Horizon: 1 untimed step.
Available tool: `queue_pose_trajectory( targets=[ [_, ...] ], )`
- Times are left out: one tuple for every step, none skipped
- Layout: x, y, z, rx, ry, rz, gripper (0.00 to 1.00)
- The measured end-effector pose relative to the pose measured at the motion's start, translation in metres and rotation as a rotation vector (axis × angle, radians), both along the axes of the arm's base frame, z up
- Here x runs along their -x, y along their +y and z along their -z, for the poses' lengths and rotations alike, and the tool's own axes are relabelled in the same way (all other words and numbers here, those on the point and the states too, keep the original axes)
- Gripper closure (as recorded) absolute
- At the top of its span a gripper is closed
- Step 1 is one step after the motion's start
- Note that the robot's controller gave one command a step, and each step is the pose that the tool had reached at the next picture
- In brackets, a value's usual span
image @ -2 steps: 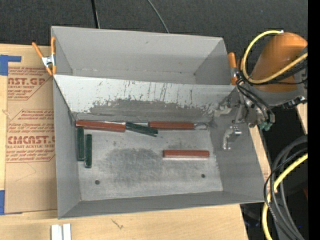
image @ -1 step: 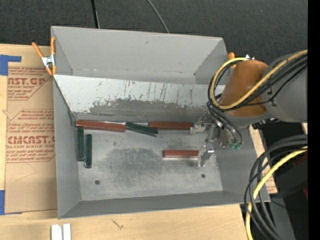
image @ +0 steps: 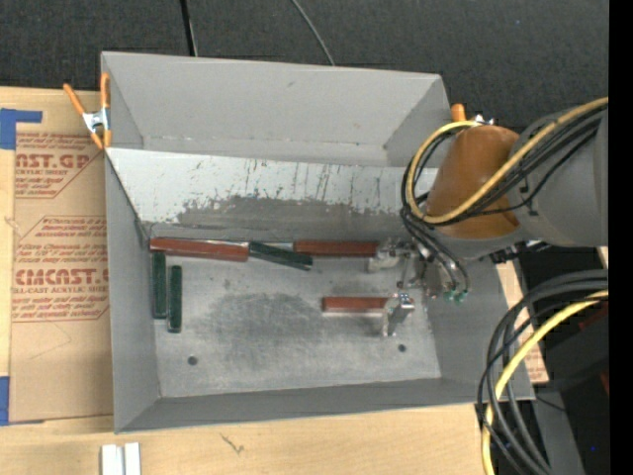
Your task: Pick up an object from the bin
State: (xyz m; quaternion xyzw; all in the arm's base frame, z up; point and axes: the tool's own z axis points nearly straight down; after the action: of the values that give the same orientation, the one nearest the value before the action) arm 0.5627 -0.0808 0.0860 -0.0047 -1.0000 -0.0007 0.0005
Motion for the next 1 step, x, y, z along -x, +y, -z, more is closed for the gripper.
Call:
queue_pose_trajectory(
  targets=[
    [0.0070,0.0191,-0.0134,0.001,-0.002,-0.108,0.00]
  ],
)
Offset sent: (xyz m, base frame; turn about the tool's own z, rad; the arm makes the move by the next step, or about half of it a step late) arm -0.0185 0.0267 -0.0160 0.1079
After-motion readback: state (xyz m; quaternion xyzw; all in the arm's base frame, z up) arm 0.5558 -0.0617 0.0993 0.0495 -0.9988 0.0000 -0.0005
